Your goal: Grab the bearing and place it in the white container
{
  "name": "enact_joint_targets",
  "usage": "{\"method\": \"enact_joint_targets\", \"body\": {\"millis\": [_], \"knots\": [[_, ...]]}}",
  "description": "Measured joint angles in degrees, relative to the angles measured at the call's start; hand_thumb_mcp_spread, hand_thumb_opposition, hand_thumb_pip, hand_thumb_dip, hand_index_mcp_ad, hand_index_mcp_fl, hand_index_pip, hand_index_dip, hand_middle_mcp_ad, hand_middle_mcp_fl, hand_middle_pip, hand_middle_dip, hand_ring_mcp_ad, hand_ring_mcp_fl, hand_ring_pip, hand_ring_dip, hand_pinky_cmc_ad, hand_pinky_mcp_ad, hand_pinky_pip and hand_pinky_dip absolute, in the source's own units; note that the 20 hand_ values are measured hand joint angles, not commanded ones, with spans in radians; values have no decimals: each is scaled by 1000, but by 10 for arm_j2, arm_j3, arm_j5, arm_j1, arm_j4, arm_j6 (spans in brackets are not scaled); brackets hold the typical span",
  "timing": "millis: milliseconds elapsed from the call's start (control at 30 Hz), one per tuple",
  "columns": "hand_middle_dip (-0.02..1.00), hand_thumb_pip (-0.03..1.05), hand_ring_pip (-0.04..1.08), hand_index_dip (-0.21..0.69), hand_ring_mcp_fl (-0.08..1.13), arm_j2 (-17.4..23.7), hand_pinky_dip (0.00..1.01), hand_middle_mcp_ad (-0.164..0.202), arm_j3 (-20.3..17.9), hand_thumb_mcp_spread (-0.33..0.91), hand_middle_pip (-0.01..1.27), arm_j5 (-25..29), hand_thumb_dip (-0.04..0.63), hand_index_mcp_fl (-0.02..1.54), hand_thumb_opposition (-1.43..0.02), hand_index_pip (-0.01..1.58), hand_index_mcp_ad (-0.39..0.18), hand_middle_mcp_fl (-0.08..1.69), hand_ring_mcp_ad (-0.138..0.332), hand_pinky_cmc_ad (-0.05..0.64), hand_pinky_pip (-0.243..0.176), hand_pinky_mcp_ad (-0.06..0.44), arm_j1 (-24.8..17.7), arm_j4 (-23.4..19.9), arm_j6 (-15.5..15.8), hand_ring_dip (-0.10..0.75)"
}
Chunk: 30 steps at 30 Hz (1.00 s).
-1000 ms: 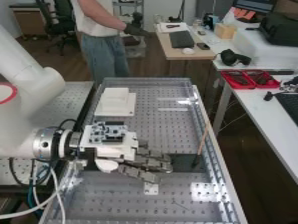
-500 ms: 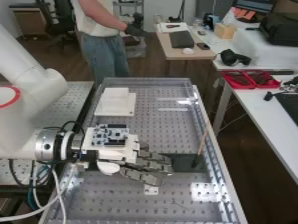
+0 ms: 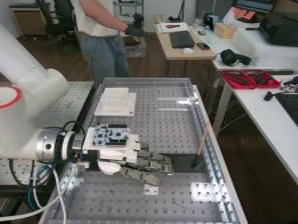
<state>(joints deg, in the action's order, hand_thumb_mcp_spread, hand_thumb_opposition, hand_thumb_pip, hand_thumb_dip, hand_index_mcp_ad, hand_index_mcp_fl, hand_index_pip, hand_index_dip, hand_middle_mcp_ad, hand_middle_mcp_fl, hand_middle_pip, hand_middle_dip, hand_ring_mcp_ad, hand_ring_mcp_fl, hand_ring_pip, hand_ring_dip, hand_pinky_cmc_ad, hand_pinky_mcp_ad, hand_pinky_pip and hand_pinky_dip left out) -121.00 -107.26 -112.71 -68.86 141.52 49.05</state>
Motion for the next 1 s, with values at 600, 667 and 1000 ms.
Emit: {"method": "enact_joint_targets", "body": {"millis": [600, 667, 1000], "knots": [[188, 419, 106, 265, 19, -5, 152, 42, 7, 541, 138, -6, 260, 323, -777, 1279, -120, 140, 105, 307, -40, 216, 6, 6, 5, 37], [188, 419, 106, 265, 23, -6, 152, 40, 7, 541, 138, -6, 262, 318, -777, 1279, -120, 140, 101, 307, -40, 216, 6, 6, 5, 37], [188, 407, 112, 246, 19, -4, 154, 44, 4, 553, 136, -9, 251, 370, -812, 1285, -117, 138, 101, 307, -26, 216, 6, -7, -1, 37]]}}
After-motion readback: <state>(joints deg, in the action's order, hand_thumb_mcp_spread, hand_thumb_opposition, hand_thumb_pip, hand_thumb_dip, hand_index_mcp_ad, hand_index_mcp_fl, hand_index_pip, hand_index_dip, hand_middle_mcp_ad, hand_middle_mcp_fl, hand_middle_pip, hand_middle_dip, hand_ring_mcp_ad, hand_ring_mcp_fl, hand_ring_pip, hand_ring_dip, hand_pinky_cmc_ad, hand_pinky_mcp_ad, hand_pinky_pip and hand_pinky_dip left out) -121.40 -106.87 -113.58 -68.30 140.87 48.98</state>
